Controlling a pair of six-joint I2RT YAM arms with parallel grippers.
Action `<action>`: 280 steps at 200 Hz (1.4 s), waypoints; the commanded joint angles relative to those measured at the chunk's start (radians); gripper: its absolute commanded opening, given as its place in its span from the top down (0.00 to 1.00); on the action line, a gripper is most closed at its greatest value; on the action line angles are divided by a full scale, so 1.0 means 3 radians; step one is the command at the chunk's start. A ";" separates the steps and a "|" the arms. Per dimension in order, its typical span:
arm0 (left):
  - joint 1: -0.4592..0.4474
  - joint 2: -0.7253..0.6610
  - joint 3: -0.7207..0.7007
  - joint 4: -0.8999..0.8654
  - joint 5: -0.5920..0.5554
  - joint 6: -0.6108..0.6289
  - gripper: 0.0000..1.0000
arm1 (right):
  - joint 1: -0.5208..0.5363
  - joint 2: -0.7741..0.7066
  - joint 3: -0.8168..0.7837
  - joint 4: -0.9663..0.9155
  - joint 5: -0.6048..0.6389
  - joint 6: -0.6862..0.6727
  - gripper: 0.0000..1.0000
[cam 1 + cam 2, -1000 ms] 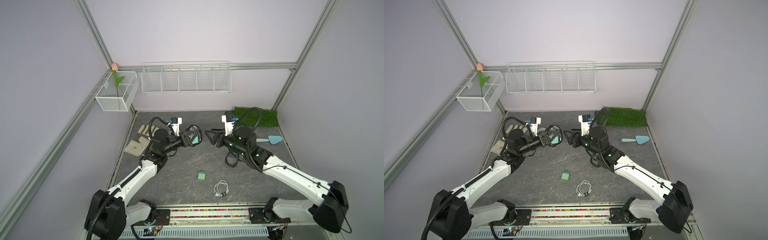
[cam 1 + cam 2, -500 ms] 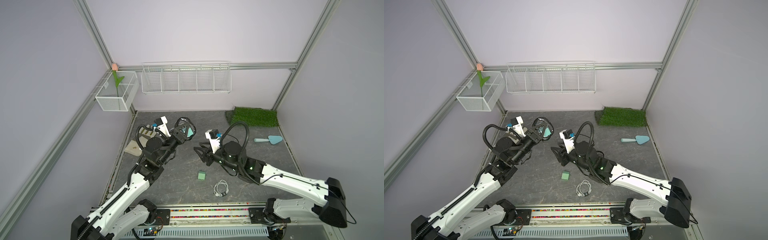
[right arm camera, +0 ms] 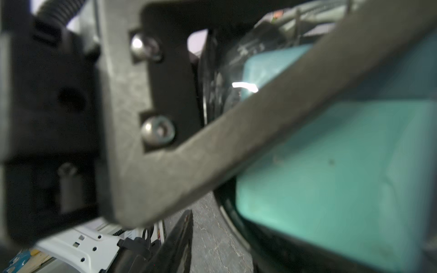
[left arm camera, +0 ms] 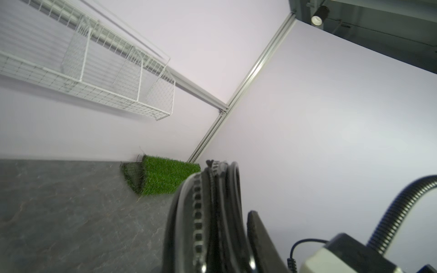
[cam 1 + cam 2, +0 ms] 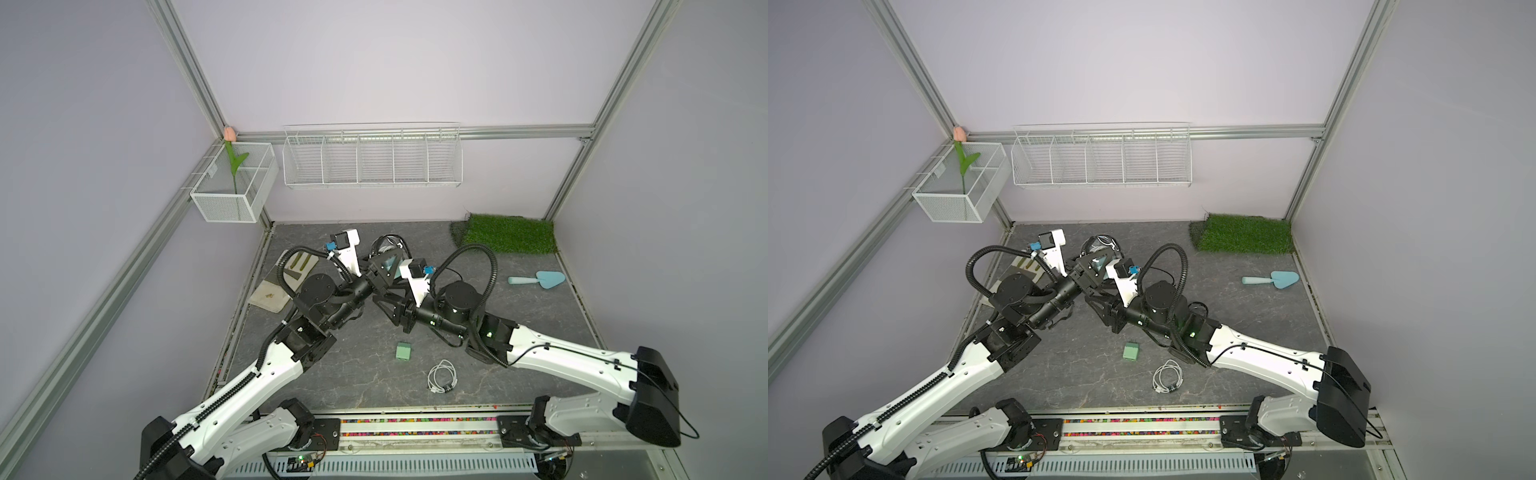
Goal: Pack away charging kits
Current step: Adjust the storage bag.
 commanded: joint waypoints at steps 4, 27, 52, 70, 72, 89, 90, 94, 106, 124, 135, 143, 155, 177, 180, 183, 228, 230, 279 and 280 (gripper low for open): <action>-0.0040 -0.0056 0.0090 0.0294 0.0070 0.0377 0.97 | 0.0023 -0.0143 -0.0085 0.0322 0.0036 -0.0001 0.59; -0.0040 -0.0144 0.0078 0.0278 0.0022 0.0411 0.97 | 0.0021 -0.0275 -0.0234 0.0503 0.0162 -0.0011 0.59; -0.0040 -0.0177 0.0004 0.0384 -0.0029 0.0385 0.97 | 0.0024 -0.0373 -0.0430 0.0789 0.0063 -0.0012 0.58; -0.0044 -0.0174 -0.0001 0.0400 -0.0072 0.0370 0.97 | 0.0036 -0.0340 -0.0404 0.0799 0.0030 -0.0003 0.59; -0.0042 -0.0174 -0.0001 0.0407 -0.0071 0.0369 0.97 | 0.0039 -0.0335 -0.0401 0.0803 0.0035 -0.0002 0.59; -0.0040 -0.0169 -0.0017 0.0451 -0.0081 0.0325 0.98 | 0.0044 -0.0270 -0.0364 0.0821 0.0032 0.0012 0.59; -0.0040 -0.0171 -0.0016 0.0456 -0.0081 0.0322 0.98 | 0.0041 -0.0267 -0.0359 0.0823 0.0034 0.0013 0.59; -0.0042 -0.0173 -0.0022 0.0472 -0.0081 0.0314 0.98 | 0.0044 -0.0253 -0.0351 0.0822 0.0036 0.0015 0.59; -0.0044 -0.0178 -0.0036 0.0496 -0.0114 0.0285 0.98 | 0.0042 -0.0227 -0.0322 0.0830 0.0046 0.0014 0.59; -0.0043 -0.0194 -0.0076 0.0555 -0.0141 0.0258 0.98 | 0.0042 -0.0216 -0.0319 0.0880 0.0039 0.0018 0.59; -0.0040 -0.0194 -0.0087 0.0570 -0.0135 0.0241 0.98 | 0.0049 -0.0188 -0.0319 0.0895 0.0020 0.0021 0.59; -0.0045 -0.0190 -0.0092 0.0585 -0.0122 0.0242 0.98 | 0.0049 -0.0155 -0.0220 0.0909 0.0006 0.0024 0.59; -0.0044 -0.0175 -0.0082 0.0583 -0.0134 0.0235 0.98 | 0.0046 -0.0094 -0.0170 0.0921 0.0013 0.0034 0.59; -0.0045 -0.0133 -0.0072 0.0583 -0.0122 0.0228 0.98 | 0.0049 0.0017 -0.0087 0.0955 -0.0014 0.0054 0.60; -0.0045 -0.0126 -0.0072 0.0583 -0.0117 0.0227 0.98 | 0.0052 0.0032 -0.0080 0.0964 -0.0017 0.0059 0.60; -0.0045 -0.0120 -0.0074 0.0588 -0.0113 0.0230 0.98 | 0.0051 0.0044 -0.0067 0.0976 -0.0013 0.0063 0.60; -0.0045 -0.0153 -0.0117 0.0584 -0.0149 0.0231 0.99 | 0.0048 0.0093 0.0019 0.0944 0.0051 0.0068 0.62; -0.0045 -0.0156 -0.0117 0.0587 -0.0144 0.0228 0.99 | 0.0050 0.0100 0.0024 0.0943 0.0054 0.0064 0.62; -0.0045 -0.0157 -0.0160 0.0552 -0.0216 0.0258 0.99 | 0.0051 0.0087 0.0108 0.0837 0.0155 0.0051 0.70; -0.0045 -0.0158 -0.0162 0.0552 -0.0215 0.0260 0.99 | 0.0050 0.0087 0.0110 0.0831 0.0159 0.0050 0.70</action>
